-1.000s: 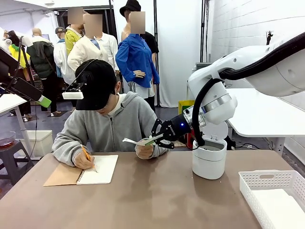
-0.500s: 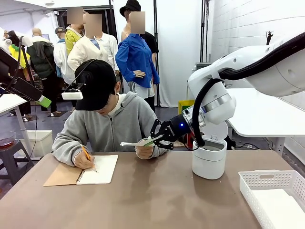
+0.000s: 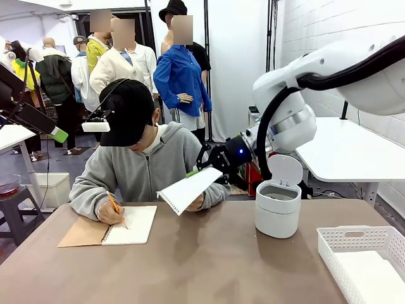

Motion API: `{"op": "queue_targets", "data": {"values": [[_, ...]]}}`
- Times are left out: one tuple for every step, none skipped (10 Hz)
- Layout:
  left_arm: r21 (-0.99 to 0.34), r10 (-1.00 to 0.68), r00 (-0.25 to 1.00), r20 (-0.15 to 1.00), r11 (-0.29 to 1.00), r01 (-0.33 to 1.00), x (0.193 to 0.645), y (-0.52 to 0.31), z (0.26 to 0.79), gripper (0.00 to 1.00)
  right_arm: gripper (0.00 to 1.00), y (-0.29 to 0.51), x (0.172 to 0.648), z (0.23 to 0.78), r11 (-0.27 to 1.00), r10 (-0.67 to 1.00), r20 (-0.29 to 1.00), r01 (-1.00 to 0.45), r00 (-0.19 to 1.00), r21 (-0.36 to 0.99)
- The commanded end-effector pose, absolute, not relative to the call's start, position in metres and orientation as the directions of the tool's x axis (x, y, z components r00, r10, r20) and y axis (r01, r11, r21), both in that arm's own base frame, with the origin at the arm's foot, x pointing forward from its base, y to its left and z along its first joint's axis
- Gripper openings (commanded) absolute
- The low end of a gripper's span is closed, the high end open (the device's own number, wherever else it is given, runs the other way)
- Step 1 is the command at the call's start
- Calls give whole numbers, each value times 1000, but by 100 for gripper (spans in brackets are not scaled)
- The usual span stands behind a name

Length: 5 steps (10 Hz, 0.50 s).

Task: Sort the paper based on its condition.
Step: If a person hands you a paper, place it in the Organizing basket , and if it's crumpled, put it in the Trash can.

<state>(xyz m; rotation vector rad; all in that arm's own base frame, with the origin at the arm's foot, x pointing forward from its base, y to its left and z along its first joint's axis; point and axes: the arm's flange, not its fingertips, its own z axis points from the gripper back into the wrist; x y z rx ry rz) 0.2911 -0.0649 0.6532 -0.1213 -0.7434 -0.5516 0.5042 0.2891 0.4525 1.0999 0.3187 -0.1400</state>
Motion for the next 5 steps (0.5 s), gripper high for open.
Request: {"op": "queue_targets", "data": {"values": [[87,-432,600,673,852,516,291,-65,654,100,0,287,490,482,403,95,-186,133,978,906],[87,-432,600,673,852,516,291,-65,654,100,0,283,482,505,390,120,-100,46,988,919],[87,-432,600,673,852,516,291,-65,654,100,0,277,471,526,422,133,27,-81,991,903],[87,-432,600,673,852,516,291,-65,654,100,0,268,457,547,459,166,150,-211,975,863],[87,-432,600,673,852,516,291,-65,654,100,0,261,444,563,513,201,231,-303,952,803]]}}
